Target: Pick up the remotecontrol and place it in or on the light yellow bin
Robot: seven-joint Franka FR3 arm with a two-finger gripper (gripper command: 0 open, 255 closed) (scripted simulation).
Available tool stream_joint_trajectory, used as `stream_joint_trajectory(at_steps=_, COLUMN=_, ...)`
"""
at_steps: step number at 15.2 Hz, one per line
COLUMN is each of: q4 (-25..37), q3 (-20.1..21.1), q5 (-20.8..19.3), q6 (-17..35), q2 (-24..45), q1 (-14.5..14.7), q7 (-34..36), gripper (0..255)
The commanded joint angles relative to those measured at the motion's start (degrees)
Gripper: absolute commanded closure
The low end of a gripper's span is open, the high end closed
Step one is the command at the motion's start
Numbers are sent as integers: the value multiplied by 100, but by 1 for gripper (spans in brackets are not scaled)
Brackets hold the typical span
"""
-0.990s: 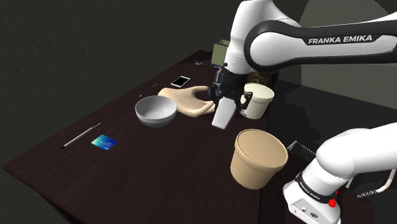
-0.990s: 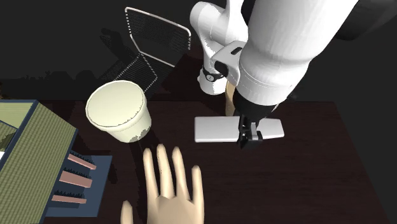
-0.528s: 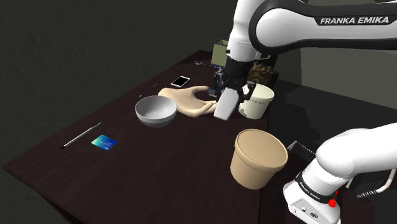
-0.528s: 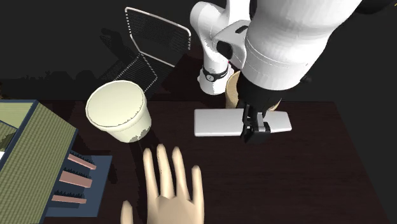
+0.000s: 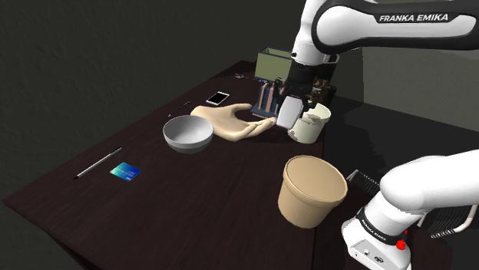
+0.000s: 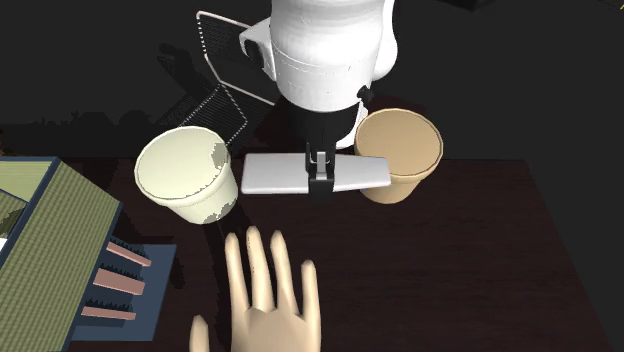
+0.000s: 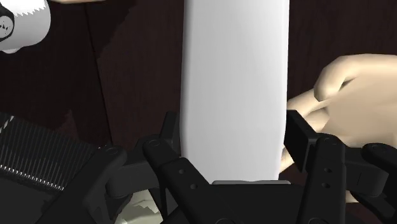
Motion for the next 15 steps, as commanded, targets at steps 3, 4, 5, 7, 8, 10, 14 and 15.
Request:
stream_joint_trajectory(at_steps=3, q4=-47, q3=-409, q5=-237, q6=46, q2=70, q1=-200, q7=-519, gripper=255)
stream_joint_trajectory(at_steps=4, q4=-46, q3=-512, q5=-301, q6=62, q2=105, q1=-256, q7=-650, gripper=255)
stream_joint_trajectory(at_steps=5, q4=-38, q3=-612, q5=-365, q6=79, q2=146, q1=-315, q7=-779, gripper=255)
stream_joint_trajectory(at_steps=7, q4=-3, q3=-808, q5=-493, q6=116, q2=247, q1=-435, q7=-1034, gripper=255)
stream_joint_trajectory(at_steps=8, q4=25, q3=-904, q5=-556, q6=136, q2=306, q1=-495, q7=-1159, gripper=255)
stream_joint_trajectory(at_steps=10, q4=99, q3=-1089, q5=-680, q6=175, q2=443, q1=-616, q7=-1405, gripper=255)
stream_joint_trajectory(at_steps=14, q4=325, q3=-1440, q5=-913, q6=253, q2=783, q1=-853, q7=-1879, gripper=255)
stream_joint_trajectory(at_steps=15, q4=398, q3=-1525, q5=-967, q6=271, q2=880, q1=-910, q7=-1993, gripper=255)
